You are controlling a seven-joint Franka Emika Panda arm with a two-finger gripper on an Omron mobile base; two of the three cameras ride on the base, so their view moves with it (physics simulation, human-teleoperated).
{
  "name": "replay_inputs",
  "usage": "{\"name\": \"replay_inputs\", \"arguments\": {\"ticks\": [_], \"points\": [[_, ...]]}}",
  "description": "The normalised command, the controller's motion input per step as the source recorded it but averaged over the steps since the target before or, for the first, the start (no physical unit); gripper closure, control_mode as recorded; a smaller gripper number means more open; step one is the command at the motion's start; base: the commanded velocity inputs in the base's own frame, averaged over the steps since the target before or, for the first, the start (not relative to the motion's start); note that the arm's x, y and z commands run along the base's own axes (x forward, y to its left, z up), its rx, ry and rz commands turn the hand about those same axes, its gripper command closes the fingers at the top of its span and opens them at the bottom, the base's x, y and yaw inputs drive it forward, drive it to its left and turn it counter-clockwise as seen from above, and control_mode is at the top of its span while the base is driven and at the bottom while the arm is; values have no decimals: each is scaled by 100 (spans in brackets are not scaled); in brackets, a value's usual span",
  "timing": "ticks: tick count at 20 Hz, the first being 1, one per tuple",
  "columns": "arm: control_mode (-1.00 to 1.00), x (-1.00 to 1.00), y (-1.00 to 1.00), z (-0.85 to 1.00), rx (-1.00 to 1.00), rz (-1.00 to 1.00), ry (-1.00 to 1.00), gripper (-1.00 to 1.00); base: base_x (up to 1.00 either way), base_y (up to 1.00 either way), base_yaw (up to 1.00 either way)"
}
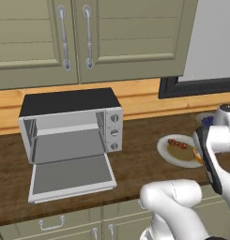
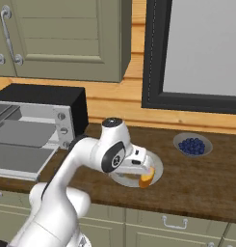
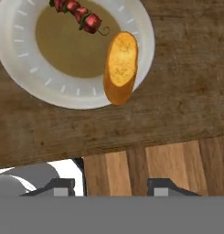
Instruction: Pick up the kebab skewer and baguette bread, and place them inside the toaster oven. Close the toaster oven door and start by setting the timer.
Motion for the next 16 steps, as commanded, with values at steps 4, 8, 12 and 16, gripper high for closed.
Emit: {"name": "replay_inputs", "arguments": {"ticks": [4, 8, 12, 16], "points": [[-100, 66, -56, -45, 0, -12, 0, -100, 0, 0, 0], [-100, 55, -43, -41, 0, -12, 4, -100, 0, 0, 0], [-100, 29, -5, -32, 0, -10, 2, -100, 0, 0, 0], [-100, 4, 0, -16, 0, -7, 2, -100, 0, 0, 0]]}}
